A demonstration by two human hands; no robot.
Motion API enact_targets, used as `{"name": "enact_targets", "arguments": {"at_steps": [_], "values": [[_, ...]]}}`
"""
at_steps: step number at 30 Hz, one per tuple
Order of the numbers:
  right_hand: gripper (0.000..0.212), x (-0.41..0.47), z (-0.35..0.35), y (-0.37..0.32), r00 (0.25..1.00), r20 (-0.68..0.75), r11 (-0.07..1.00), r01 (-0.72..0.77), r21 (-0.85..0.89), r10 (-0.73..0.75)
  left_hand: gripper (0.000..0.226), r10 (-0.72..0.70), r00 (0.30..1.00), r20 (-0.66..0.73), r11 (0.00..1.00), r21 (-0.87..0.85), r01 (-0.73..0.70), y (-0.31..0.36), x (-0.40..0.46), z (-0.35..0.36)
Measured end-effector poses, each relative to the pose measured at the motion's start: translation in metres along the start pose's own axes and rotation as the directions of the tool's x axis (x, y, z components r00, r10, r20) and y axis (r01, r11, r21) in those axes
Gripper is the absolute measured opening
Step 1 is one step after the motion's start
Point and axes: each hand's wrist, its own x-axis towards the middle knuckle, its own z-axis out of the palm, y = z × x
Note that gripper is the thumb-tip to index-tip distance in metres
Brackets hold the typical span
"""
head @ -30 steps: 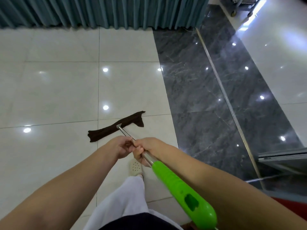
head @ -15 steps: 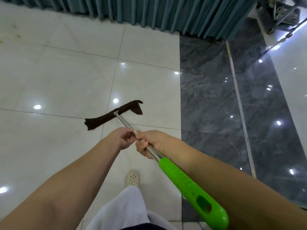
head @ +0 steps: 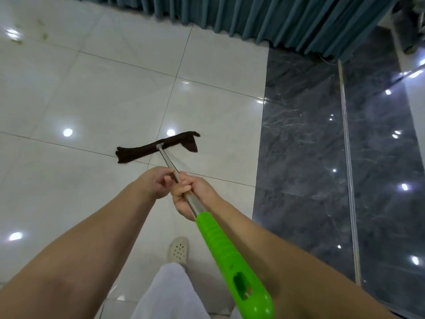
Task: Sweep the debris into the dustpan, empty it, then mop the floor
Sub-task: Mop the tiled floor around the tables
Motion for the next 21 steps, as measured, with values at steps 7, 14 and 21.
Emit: {"name": "enact_targets", "arguments": {"at_steps": [7, 14, 21], "values": [[0.019, -0.030, -0.044, -0.032, 0.996, -0.069, 0.995, -0.067, -0.079, 0.062, 0.024, -0.038, 0.999, -0.010, 0.984, -0.175, 0.035, -0.041, 0.005, 0.043], [0.009, -0.111, -0.124, -0.089, 0.986, -0.123, 0.957, -0.138, -0.255, 0.110, 0.027, -0.054, 0.996, -0.065, 0.959, -0.282, 0.033, -0.121, -0.011, 0.148], [0.034, -0.197, -0.203, -0.122, 0.970, -0.179, 0.907, -0.218, -0.360, 0.163, 0.038, -0.020, 0.989, -0.144, 0.920, -0.389, -0.038, -0.206, -0.045, 0.240]]}}
